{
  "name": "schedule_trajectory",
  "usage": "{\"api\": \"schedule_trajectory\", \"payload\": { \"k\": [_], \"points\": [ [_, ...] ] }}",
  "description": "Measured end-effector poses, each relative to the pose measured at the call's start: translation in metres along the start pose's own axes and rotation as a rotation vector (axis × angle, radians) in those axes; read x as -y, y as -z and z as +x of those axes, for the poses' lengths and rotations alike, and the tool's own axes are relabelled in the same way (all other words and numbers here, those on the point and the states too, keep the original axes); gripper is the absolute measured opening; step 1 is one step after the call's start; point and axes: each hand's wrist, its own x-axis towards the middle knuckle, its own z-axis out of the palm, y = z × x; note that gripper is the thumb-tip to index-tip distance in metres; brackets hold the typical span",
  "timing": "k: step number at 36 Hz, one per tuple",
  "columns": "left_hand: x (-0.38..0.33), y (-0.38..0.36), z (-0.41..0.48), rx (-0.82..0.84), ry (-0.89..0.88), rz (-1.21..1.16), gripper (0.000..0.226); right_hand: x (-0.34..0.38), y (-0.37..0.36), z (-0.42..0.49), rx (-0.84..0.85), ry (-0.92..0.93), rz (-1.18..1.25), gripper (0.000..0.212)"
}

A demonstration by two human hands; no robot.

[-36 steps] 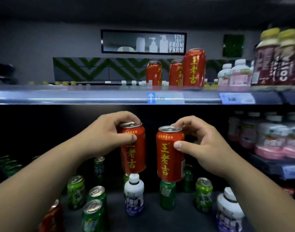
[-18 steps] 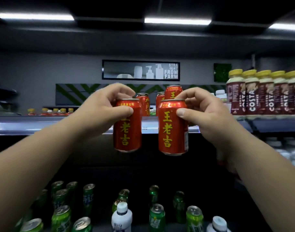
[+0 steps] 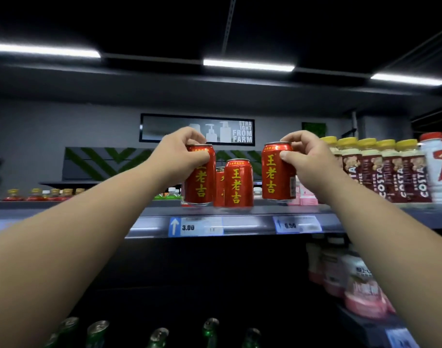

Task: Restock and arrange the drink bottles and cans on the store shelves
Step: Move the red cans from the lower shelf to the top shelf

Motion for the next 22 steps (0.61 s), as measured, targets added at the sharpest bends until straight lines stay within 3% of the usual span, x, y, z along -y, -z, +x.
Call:
{"api": "schedule_trajectory", "payload": {
  "k": [11, 15, 18, 22],
  "points": [
    [0.038, -0.041, 0.024, -0.03, 0.109, 0.047, 0.033, -0.056, -0.033, 0.013, 0.033, -0.122, -0.069, 0.029],
    [0.048, -0.046, 0.023, 0.01, 0.152, 0.149, 0.058, -0.064, -0.033, 0.008, 0.087, -0.123, -0.134, 0.049],
    [0.057, -0.052, 0.016, 0.107, 0.135, 0.273, 0.089, -0.064, -0.032, 0.005, 0.152, -0.089, -0.276, 0.07],
    [0.065, -0.055, 0.01, 0.086, 0.105, 0.296, 0.106, -0.066, -0.033, 0.005, 0.128, -0.058, -0.334, 0.075]
  ]
}}
